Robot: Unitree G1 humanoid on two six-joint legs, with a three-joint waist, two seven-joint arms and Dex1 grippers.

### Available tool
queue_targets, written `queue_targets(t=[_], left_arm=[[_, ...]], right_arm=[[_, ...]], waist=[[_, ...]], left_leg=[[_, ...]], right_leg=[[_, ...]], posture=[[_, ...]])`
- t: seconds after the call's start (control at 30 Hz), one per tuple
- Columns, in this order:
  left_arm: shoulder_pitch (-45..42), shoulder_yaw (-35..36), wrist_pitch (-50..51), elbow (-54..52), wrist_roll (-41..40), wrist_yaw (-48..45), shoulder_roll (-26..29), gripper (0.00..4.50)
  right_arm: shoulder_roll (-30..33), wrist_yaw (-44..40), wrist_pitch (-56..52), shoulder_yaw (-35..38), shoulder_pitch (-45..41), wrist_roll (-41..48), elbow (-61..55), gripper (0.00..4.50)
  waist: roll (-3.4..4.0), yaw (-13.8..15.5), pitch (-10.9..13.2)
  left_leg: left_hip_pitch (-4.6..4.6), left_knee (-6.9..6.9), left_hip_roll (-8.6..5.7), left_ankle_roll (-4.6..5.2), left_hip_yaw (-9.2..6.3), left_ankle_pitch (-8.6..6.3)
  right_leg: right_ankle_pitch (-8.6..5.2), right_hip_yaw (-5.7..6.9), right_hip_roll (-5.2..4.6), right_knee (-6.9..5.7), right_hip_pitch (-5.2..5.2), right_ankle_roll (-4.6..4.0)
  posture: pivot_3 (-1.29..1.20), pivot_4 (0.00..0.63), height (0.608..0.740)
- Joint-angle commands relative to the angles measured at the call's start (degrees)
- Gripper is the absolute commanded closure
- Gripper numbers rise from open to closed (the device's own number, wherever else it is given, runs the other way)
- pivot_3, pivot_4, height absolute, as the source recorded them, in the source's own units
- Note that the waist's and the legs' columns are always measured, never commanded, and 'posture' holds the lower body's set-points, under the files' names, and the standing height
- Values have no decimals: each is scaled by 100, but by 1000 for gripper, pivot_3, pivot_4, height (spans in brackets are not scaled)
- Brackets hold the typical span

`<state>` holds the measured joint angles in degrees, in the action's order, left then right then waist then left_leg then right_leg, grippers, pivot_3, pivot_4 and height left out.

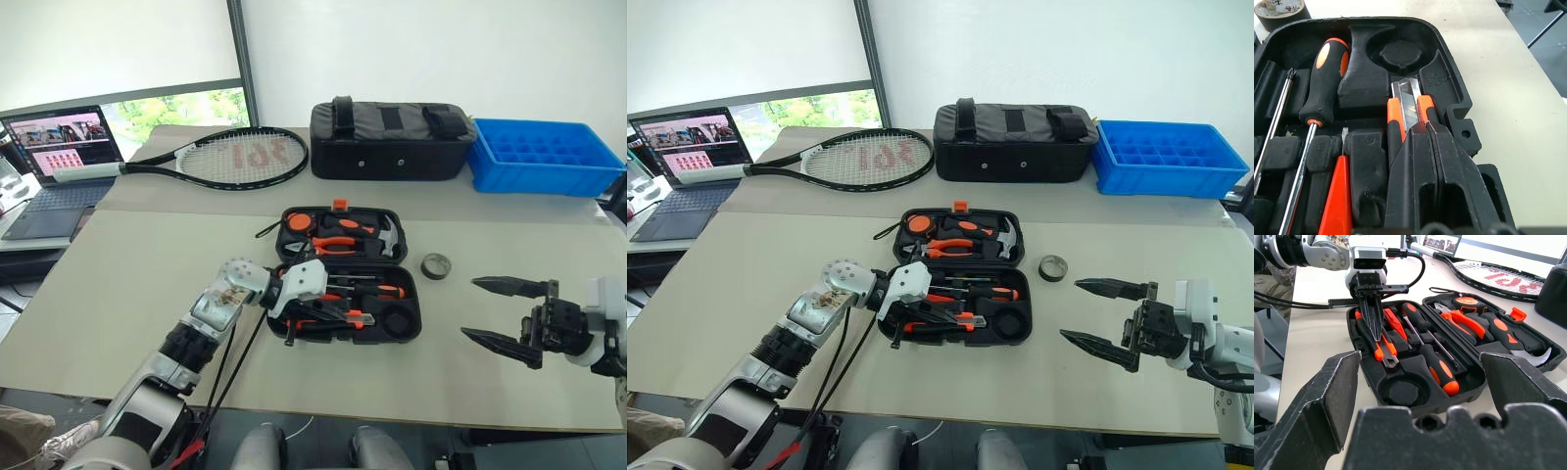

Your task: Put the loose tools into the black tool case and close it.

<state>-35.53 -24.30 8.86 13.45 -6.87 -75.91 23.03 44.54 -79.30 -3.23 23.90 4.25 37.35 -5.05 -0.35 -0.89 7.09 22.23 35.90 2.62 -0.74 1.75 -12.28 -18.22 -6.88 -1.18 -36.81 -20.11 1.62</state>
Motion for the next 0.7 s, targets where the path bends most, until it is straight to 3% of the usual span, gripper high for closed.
queue_targets(t=[0.03,0.23,0.47,0.7], left_arm=[[27,-217,-58,231,316,8,88,4442],[107,-346,-174,716,449,43,36,4442],[162,148,186,1502,-159,34,-406,4442],[-157,407,257,2303,-201,-80,-613,4442]], right_arm=[[84,87,-74,107,-54,137,-281,0],[117,137,-151,64,-113,106,-359,0],[154,104,-189,42,-163,79,-327,0],[151,-20,-105,4,-257,28,-137,0]], waist=[[2,-4,-1],[5,-9,-7],[11,-9,-15],[14,-8,-17]], left_leg=[[-1,0,0,0,0,0],[-10,1,0,0,0,0],[-27,6,-2,0,0,0],[-37,10,-4,0,-4,0]], right_leg=[[0,0,0,0,2,0],[0,-1,0,-3,9,1],[-20,-1,-2,-4,56,35],[-22,4,-2,-1,76,40]], posture=[[0,150,707],[0,150,707],[0,150,707],[0,150,707]])
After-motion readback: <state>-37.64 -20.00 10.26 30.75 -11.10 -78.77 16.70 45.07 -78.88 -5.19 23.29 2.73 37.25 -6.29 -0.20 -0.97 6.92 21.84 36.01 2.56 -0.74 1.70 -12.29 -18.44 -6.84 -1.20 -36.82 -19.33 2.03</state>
